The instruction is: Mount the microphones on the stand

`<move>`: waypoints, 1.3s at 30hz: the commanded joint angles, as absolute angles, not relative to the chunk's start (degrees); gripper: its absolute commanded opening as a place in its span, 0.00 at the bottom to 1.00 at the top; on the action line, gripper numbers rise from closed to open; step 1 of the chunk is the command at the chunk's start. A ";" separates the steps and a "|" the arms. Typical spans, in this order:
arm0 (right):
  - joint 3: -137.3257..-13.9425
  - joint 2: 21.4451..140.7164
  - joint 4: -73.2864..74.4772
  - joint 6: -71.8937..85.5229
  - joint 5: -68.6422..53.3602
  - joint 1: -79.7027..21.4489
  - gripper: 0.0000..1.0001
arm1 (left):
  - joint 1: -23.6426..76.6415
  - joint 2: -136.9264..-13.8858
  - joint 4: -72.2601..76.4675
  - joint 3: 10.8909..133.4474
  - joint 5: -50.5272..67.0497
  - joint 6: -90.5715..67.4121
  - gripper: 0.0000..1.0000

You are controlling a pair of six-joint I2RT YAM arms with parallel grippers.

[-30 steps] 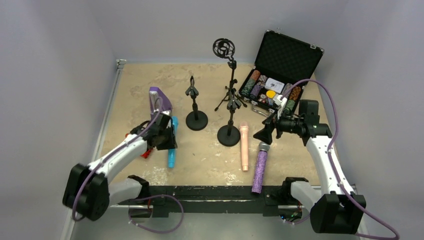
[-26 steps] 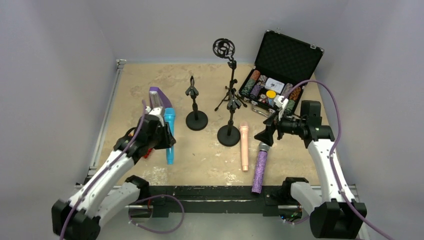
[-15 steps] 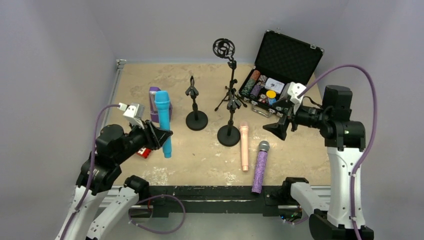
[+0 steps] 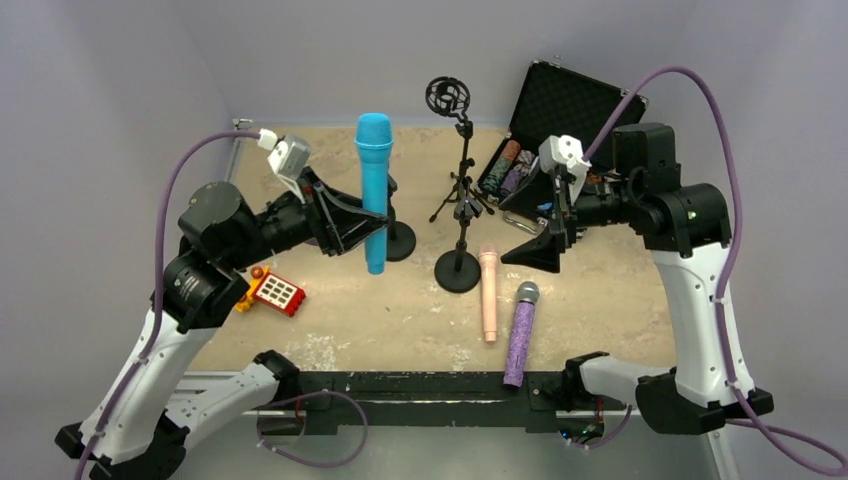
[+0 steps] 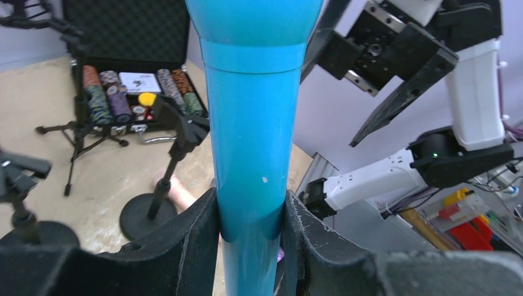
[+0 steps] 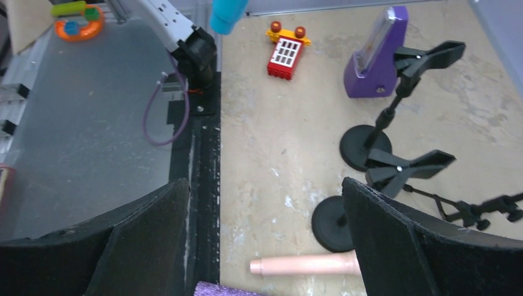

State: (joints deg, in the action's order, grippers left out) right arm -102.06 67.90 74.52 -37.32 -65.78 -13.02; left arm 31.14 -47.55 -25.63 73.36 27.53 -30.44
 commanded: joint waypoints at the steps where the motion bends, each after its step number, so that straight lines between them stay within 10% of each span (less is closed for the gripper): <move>1: -103.90 69.00 68.18 -28.40 -69.51 -17.07 0.98 | 37.02 -52.19 -18.72 78.77 25.22 -29.79 0.00; 30: -89.97 71.87 16.35 23.91 -73.45 -22.41 0.96 | 48.11 -69.42 6.50 84.54 13.94 -37.63 0.00; 39: -86.38 73.58 8.89 31.17 -75.12 -23.29 0.70 | 49.57 -71.46 9.83 84.24 15.00 -38.93 0.00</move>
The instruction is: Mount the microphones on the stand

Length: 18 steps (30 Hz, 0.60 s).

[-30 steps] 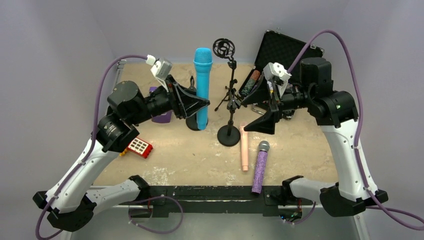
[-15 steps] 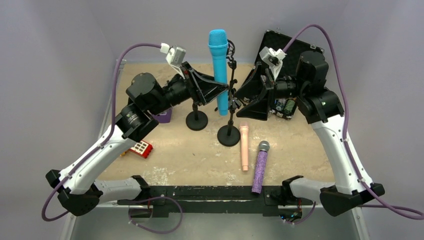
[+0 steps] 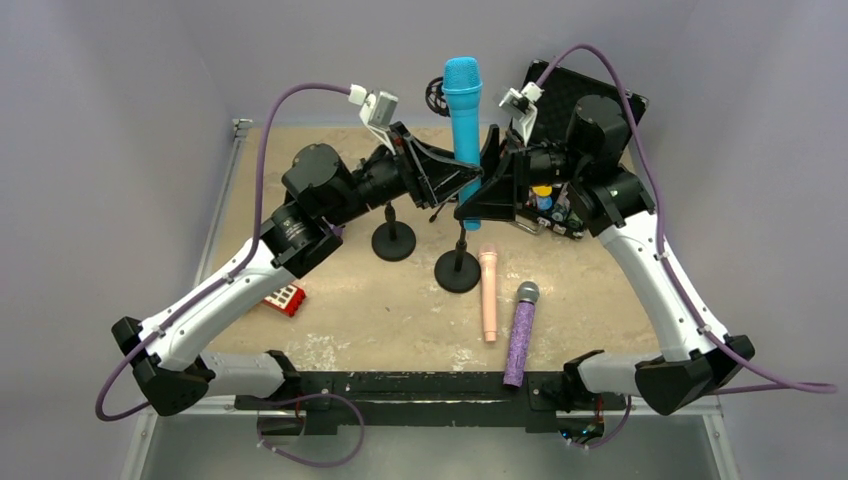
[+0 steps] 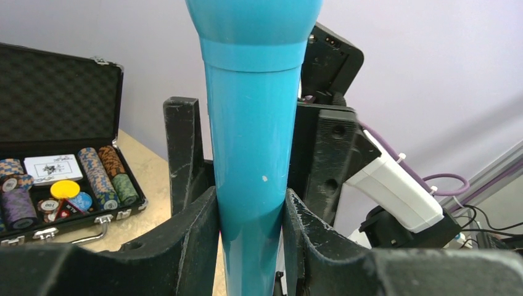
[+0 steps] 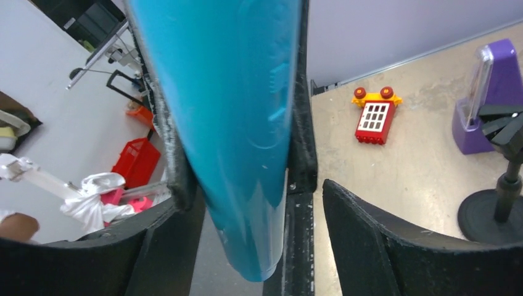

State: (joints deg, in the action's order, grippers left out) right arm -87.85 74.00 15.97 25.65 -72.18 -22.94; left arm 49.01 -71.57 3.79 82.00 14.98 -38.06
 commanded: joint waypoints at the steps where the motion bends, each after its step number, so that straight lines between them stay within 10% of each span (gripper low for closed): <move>1: -85.53 73.45 7.38 32.26 -75.75 -23.29 0.61 | 49.57 -71.48 10.03 84.02 15.03 -38.89 0.00; 6: -82.60 72.64 4.04 33.98 -77.74 -23.29 0.01 | 49.58 -70.46 10.88 82.41 14.90 -38.52 0.00; 8: -82.17 71.99 5.45 32.34 -78.62 -23.23 0.00 | 49.62 -69.23 10.99 81.06 14.80 -38.30 0.05; 13: -84.43 70.95 17.88 18.50 -78.90 -22.45 0.00 | 49.13 -61.44 5.04 74.84 12.05 -35.57 0.74; 18: -88.06 70.02 35.26 -3.72 -72.67 -21.66 0.00 | 47.59 -48.97 -8.16 66.75 4.77 -28.79 0.96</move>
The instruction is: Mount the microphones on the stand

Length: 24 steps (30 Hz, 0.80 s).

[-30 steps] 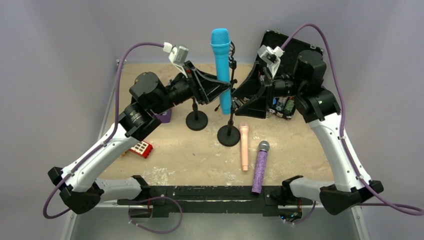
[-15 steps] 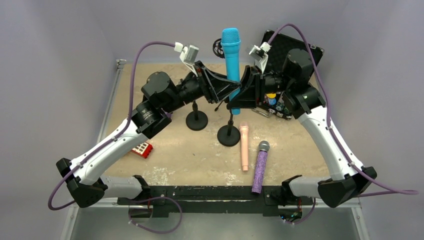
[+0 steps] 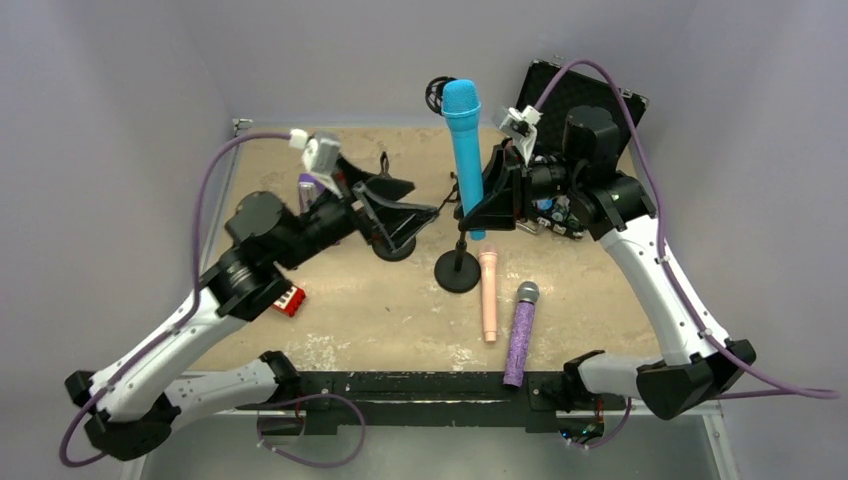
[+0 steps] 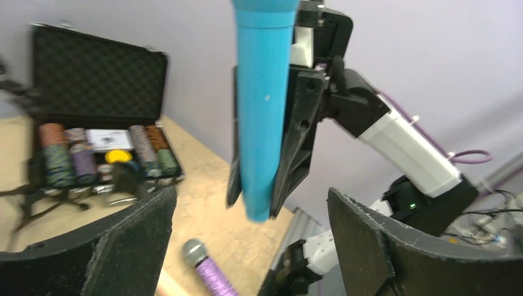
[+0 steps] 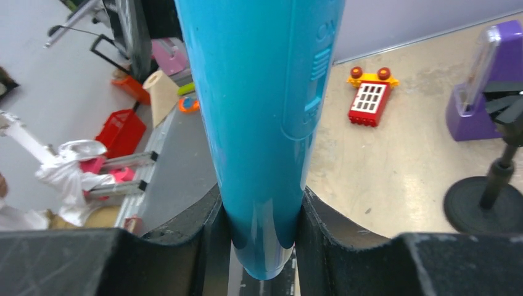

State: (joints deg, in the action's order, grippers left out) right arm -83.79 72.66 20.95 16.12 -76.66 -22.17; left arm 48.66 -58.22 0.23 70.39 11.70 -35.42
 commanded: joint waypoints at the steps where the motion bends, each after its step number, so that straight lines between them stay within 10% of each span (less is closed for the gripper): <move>1: -88.02 69.41 37.14 -6.85 -71.06 -21.70 0.00 | 47.28 -46.99 -12.12 66.00 2.44 -27.36 0.98; 10: -84.54 63.63 42.23 -16.84 -67.78 -18.49 0.00 | 45.08 -45.15 -29.32 56.95 -11.42 -19.57 0.99; 24: -79.81 59.59 35.69 -10.84 -73.51 -12.85 0.00 | 37.45 -62.25 32.73 28.58 -13.84 -5.62 0.92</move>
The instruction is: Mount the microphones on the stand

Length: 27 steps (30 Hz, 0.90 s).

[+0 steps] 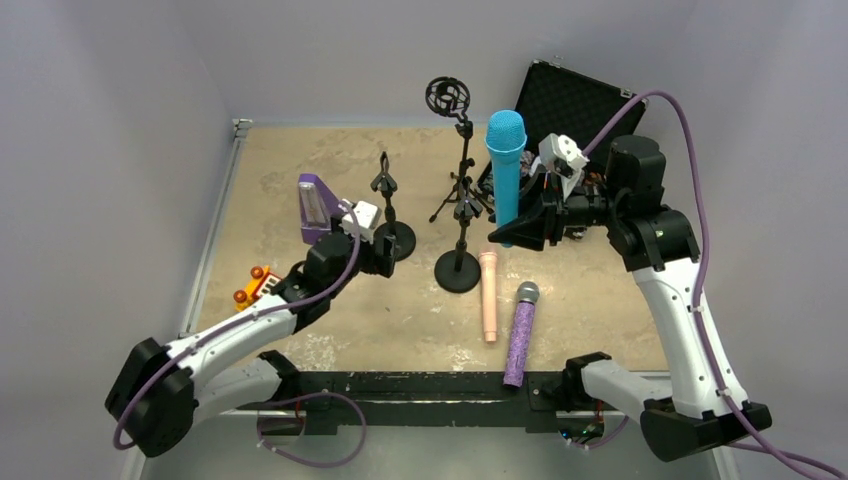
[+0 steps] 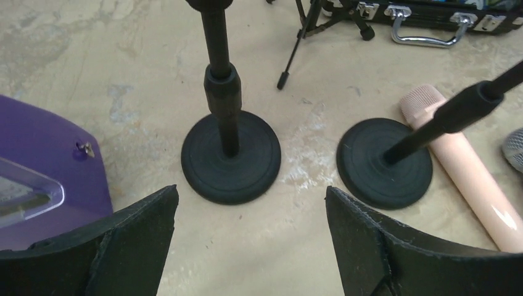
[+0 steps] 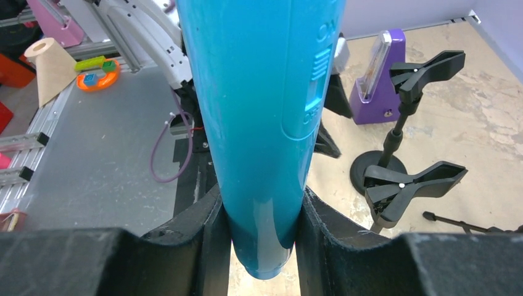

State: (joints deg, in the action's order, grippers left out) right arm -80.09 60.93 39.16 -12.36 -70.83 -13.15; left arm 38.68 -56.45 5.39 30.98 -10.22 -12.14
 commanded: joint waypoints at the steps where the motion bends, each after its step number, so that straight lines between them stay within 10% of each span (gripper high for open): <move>1: -79.88 59.59 35.63 -10.74 -73.62 -12.81 0.00 | 36.88 -64.57 35.28 28.81 -14.12 -5.50 0.92; 19: -78.03 58.08 34.18 -9.49 -74.62 -11.60 0.00 | 34.10 -84.84 56.06 35.57 -14.78 0.53 0.52; 25: -77.90 57.89 34.36 -9.55 -74.54 -11.47 0.00 | 33.94 -84.16 53.01 35.34 -11.31 0.53 0.00; 27: -77.93 57.68 34.84 -10.01 -74.34 -11.40 0.00 | 33.86 -81.79 52.21 33.54 -7.47 0.64 0.00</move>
